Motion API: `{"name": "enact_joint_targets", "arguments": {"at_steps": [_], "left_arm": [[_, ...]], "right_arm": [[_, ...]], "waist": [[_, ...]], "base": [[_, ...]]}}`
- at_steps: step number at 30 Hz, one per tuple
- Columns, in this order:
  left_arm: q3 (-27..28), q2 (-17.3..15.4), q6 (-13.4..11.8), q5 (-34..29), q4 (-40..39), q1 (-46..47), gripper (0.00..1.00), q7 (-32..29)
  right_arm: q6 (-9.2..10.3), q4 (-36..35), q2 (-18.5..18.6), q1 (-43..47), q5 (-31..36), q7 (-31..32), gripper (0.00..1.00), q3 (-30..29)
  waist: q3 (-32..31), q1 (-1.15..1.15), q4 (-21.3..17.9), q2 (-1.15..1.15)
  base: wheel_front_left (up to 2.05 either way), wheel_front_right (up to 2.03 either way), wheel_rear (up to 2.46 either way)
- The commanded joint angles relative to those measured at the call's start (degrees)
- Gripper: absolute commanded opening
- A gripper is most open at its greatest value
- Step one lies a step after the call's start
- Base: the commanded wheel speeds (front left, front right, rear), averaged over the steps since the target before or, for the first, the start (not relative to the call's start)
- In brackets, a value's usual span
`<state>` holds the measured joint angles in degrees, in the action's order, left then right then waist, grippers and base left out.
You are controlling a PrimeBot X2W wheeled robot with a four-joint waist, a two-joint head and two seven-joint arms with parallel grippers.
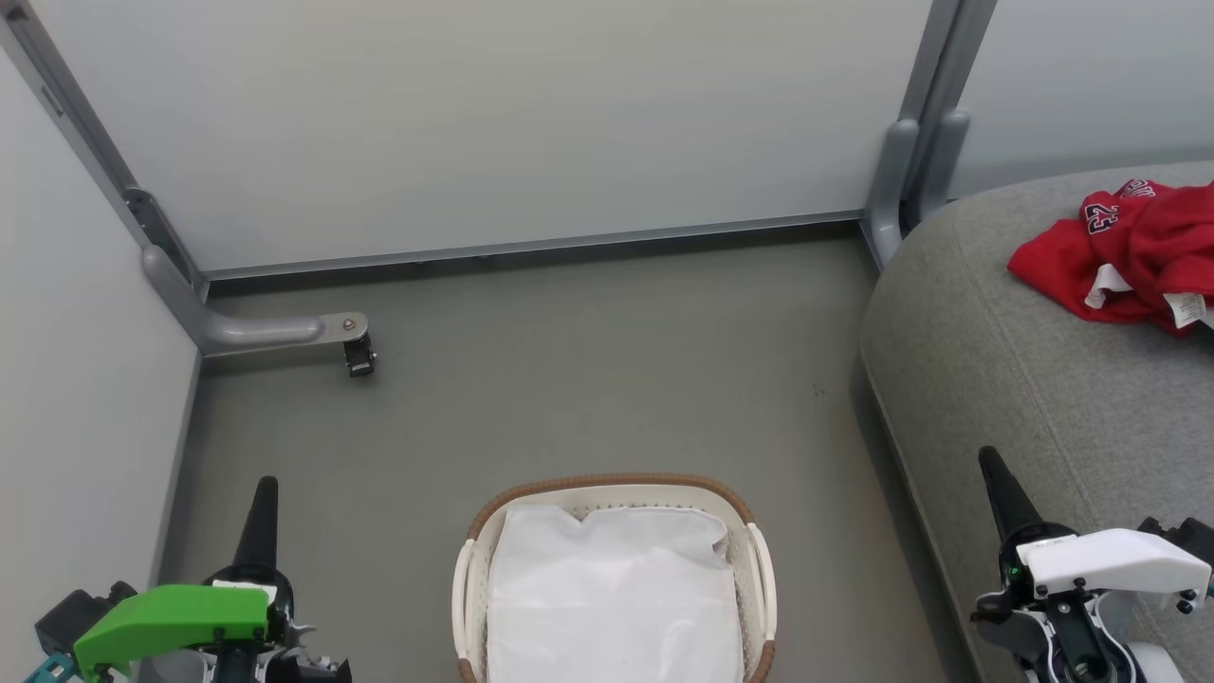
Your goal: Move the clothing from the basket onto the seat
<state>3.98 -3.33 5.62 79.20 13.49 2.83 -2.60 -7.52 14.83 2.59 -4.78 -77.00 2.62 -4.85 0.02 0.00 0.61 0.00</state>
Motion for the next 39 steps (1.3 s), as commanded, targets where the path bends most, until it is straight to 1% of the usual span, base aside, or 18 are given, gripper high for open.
{"name": "enact_joint_targets", "arguments": {"at_steps": [1,32,39], "left_arm": [[0.5,-0.1,0.6,1.3,0.0,1.3,0.0,-0.4],[2.7,0.4,2.0,12.5,0.6,3.8,0.0,-4.0],[2.8,0.5,2.1,13.3,0.6,3.8,0.0,-4.2]], "right_arm": [[0.04,-0.6,0.3,-0.9,-1.4,0.5,0.0,-0.3],[0.04,-0.9,0.4,-1.6,-14.6,3.9,0.0,-1.7],[0.04,-0.9,0.5,-1.7,-15.5,4.1,0.0,-1.8]], "waist": [[0.0,0.0,0.0,0.0],[0.1,0.0,-0.6,0.0],[0.2,0.0,-0.6,0.0]], "base": [[0.0,0.0,0.0],[0.0,0.0,0.0],[0.0,0.0,0.0]]}}
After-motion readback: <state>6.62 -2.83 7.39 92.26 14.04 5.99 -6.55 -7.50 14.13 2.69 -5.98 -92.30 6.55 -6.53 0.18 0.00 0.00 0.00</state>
